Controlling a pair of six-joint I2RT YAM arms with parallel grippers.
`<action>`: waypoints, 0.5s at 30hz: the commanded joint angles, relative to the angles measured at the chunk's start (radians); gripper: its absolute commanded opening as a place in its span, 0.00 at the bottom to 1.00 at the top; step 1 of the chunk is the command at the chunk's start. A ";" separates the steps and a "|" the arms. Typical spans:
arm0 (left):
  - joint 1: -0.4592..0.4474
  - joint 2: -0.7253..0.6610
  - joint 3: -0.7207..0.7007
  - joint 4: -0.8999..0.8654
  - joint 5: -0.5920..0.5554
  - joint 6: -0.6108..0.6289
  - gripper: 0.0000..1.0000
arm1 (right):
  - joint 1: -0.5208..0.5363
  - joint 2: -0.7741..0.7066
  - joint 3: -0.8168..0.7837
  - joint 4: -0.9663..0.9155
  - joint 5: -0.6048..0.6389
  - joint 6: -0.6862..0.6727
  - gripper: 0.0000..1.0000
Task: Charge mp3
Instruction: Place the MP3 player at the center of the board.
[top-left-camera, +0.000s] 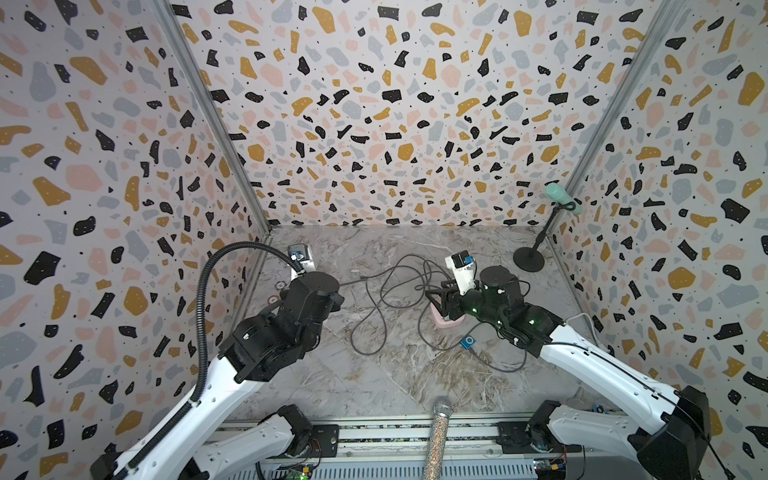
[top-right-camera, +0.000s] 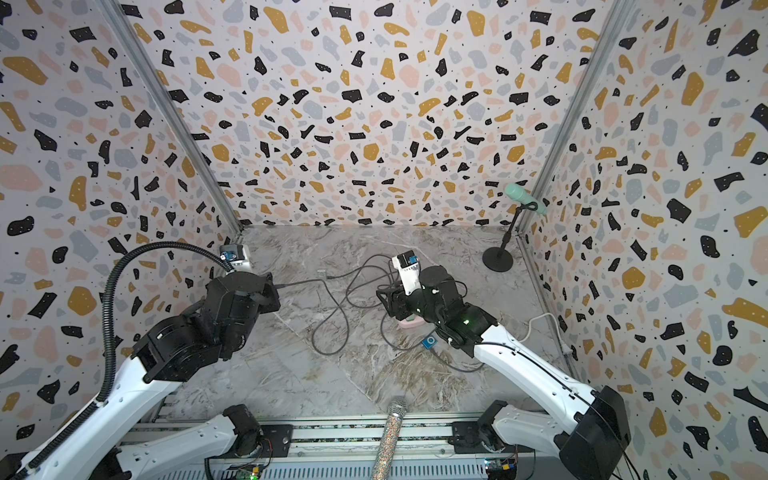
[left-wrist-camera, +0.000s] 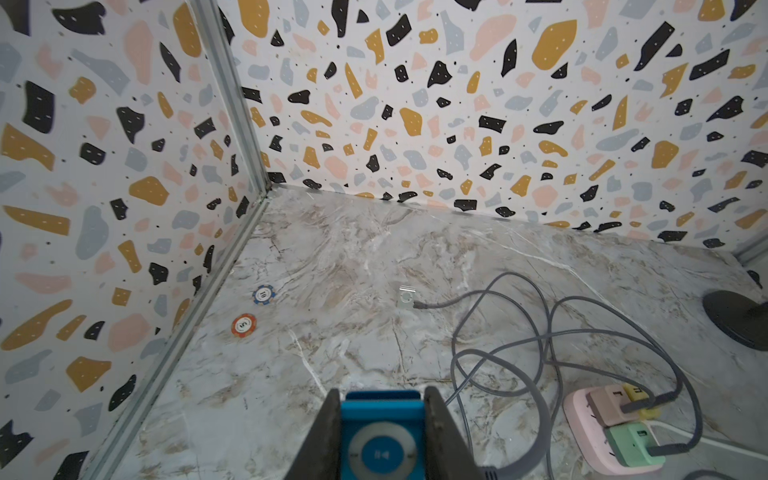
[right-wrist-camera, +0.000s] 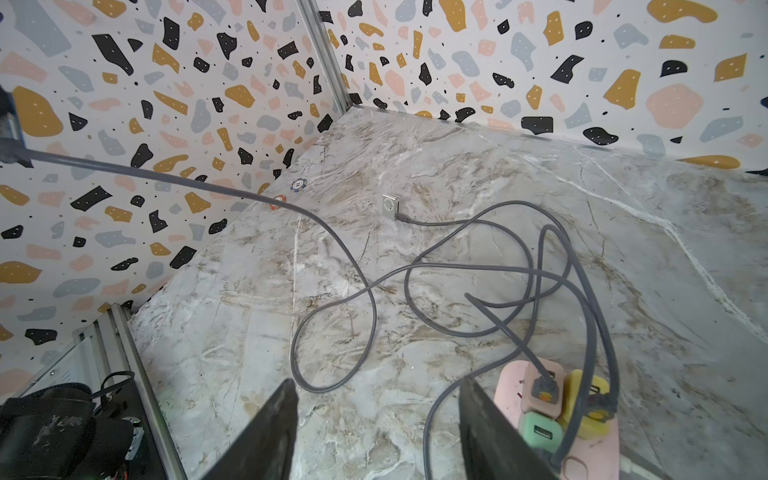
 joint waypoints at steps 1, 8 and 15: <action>0.007 -0.017 -0.057 0.157 0.143 0.046 0.19 | -0.007 0.001 0.039 -0.017 -0.020 -0.010 0.62; 0.006 -0.008 -0.206 0.257 0.285 0.021 0.18 | -0.009 0.038 0.054 0.001 -0.051 -0.002 0.61; 0.006 0.017 -0.286 0.300 0.382 0.028 0.17 | -0.010 0.045 0.057 -0.016 -0.049 -0.009 0.60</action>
